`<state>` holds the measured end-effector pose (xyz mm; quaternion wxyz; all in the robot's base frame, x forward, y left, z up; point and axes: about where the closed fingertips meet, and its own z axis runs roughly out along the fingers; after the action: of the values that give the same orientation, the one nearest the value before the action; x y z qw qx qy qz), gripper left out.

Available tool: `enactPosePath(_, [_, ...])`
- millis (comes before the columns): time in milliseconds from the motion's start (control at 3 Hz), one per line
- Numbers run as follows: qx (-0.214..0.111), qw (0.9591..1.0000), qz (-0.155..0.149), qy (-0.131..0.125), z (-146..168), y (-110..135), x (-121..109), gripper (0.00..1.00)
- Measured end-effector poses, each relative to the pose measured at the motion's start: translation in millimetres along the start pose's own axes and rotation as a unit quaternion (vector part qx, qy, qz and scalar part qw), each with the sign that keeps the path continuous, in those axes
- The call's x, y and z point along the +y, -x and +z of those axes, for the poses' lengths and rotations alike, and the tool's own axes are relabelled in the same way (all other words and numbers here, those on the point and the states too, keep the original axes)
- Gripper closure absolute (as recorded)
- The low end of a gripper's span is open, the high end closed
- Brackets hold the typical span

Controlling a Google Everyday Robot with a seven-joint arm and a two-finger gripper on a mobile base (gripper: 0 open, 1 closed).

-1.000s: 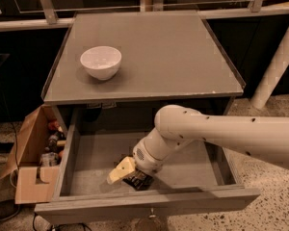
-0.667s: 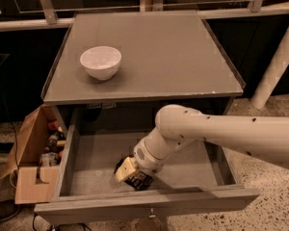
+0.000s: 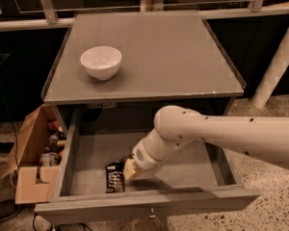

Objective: Pick rxbar chocolate from top drawer and place on counter

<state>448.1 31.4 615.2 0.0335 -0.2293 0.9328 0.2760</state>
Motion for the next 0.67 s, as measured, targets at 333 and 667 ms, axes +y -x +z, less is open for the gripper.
enactPosePath(333, [0.0,1.0,0.0,0.0,0.0,0.0,0.0,1.0])
enactPosePath(667, [0.0,1.0,0.0,0.0,0.0,0.0,0.0,0.81])
